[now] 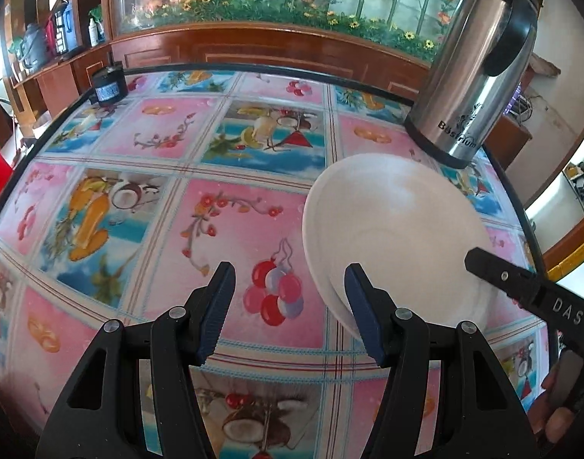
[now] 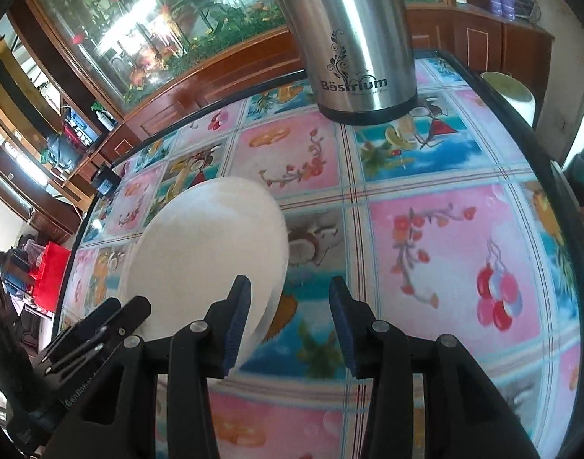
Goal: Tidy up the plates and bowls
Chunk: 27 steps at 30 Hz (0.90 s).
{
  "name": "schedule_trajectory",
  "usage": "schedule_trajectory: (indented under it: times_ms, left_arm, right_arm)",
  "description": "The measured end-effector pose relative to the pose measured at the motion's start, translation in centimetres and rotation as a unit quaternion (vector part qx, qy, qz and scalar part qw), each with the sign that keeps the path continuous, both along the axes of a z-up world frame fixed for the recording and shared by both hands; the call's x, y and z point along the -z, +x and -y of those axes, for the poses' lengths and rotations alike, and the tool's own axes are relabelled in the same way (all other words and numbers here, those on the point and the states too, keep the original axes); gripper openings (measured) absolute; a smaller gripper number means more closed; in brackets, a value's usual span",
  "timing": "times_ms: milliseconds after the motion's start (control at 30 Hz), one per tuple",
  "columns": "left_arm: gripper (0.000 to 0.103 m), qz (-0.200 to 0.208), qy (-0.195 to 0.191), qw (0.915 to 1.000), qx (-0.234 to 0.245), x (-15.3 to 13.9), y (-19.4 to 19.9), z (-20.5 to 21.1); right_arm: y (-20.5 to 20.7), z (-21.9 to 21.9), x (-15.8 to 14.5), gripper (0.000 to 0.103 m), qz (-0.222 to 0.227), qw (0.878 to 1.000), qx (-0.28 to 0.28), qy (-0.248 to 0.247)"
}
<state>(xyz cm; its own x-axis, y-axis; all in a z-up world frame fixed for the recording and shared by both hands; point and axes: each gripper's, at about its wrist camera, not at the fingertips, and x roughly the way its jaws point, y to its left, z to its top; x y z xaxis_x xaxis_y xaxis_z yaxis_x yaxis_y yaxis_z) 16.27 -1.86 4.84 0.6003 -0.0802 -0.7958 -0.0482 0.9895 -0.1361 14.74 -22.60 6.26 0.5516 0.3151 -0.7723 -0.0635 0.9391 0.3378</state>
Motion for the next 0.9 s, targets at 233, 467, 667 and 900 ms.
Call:
schedule_trajectory:
  times_ms: [233, 467, 667, 900]
  left_arm:
    - [0.060, -0.008, -0.013, 0.9998, 0.012, 1.1, 0.6, 0.3]
    - [0.024, -0.015, -0.020, 0.9988, 0.042, 1.2, 0.5, 1.0]
    - [0.016, -0.016, -0.017, 0.9984, 0.052, 0.7, -1.1, 0.9]
    - [0.016, -0.019, 0.000, 0.9969, 0.076, -0.3, -5.0, 0.8]
  right_arm:
    - [1.0, -1.0, 0.1, 0.020, 0.004, 0.999, -0.031, -0.014]
    - [0.4, -1.4, 0.6, 0.011, -0.010, 0.998, -0.056, 0.008]
    - [-1.7, -1.9, 0.4, 0.011, -0.014, 0.998, -0.068, 0.002]
    - [-5.3, -2.0, 0.6, 0.011, -0.024, 0.997, -0.072, 0.007]
